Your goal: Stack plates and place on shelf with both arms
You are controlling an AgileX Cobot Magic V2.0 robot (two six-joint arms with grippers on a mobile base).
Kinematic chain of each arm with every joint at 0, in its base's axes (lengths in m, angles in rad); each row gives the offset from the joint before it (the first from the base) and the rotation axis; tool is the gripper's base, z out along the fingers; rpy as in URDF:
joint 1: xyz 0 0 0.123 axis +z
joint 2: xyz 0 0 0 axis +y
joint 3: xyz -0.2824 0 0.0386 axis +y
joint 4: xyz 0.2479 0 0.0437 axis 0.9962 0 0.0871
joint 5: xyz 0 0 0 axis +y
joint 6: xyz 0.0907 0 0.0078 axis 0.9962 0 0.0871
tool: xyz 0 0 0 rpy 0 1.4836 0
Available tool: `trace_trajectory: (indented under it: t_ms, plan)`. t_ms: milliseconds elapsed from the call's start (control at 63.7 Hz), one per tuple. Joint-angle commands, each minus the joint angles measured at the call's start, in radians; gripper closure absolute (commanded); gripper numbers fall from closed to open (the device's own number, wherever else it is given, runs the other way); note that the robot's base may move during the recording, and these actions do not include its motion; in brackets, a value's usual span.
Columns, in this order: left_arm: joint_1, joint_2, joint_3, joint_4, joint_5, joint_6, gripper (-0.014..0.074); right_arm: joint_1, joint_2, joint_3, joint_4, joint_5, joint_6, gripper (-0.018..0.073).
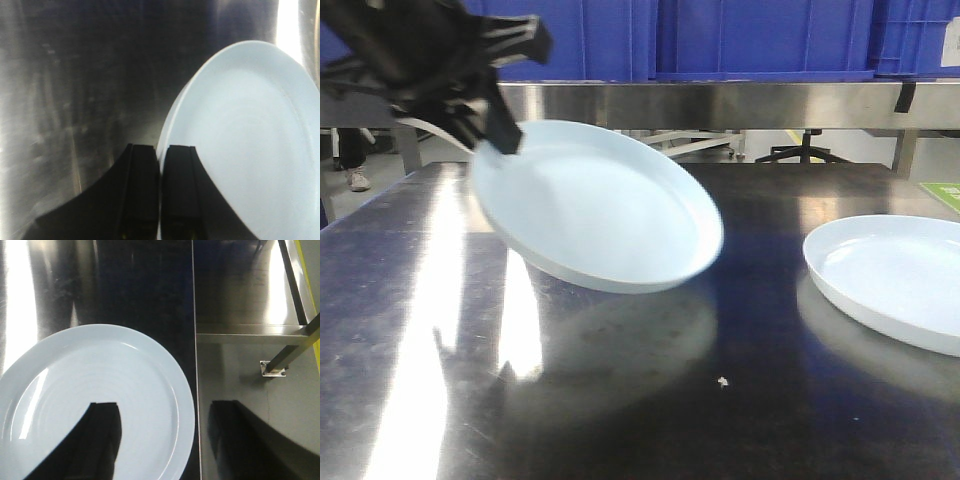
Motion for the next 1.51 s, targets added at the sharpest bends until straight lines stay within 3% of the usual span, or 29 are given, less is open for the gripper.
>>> trace_trajectory:
  t_ms: [0, 330, 549, 628, 691, 738, 848, 926, 1099, 1303, 1413, 1491]
  plan:
    - [-0.020, 0.013, -0.071, -0.007, -0.061, -0.002, 0.0496, -0.001, -0.007, -0.037, -0.007, -0.054, -0.010, 0.0062]
    - [-0.021, 0.129, -0.100, 0.022, -0.059, -0.002, 0.0489, -0.001, -0.007, -0.037, -0.007, -0.054, -0.010, 0.0062]
    - [-0.021, 0.129, -0.132, 0.091, 0.002, 0.003, 0.0181, -0.001, -0.007, -0.037, -0.007, -0.054, -0.010, 0.0062]
    - [-0.021, 0.127, -0.149, 0.097, 0.028, 0.003, 0.0128, -0.001, -0.007, -0.037, -0.007, -0.054, -0.010, 0.0062]
    - [-0.021, 0.124, -0.166, 0.106, 0.057, 0.003, 0.0144, -0.001, -0.007, -0.037, -0.007, -0.054, -0.010, 0.0062]
    - [-0.021, 0.117, -0.179, 0.119, 0.073, 0.003, 0.0207, -0.001, -0.007, -0.037, -0.007, -0.054, -0.010, 0.0062]
    - [-0.011, 0.061, -0.183, 0.160, 0.050, 0.003, 0.0524, -0.001, -0.007, -0.037, -0.007, -0.054, -0.010, 0.0062]
    - [0.013, 0.010, -0.183, 0.163, 0.037, 0.003, 0.0483, -0.001, -0.007, -0.037, -0.007, -0.054, -0.010, 0.0062]
    - [0.114, -0.120, -0.153, 0.177, 0.040, -0.007, 0.0503, -0.001, -0.007, -0.037, -0.007, -0.054, -0.010, 0.0062]
    - [0.353, -0.318, 0.035, 0.191, -0.027, -0.010, 0.0503, -0.001, -0.007, -0.037, -0.007, -0.055, -0.010, 0.0062]
    - [0.473, -0.428, 0.181, 0.135, -0.093, -0.015, 0.0503, -0.001, -0.007, -0.037, -0.007, -0.055, -0.010, 0.0062]
    - [0.512, -0.514, 0.288, 0.103, -0.121, -0.015, 0.0503, -0.001, -0.007, -0.037, -0.007, -0.055, -0.010, 0.0062]
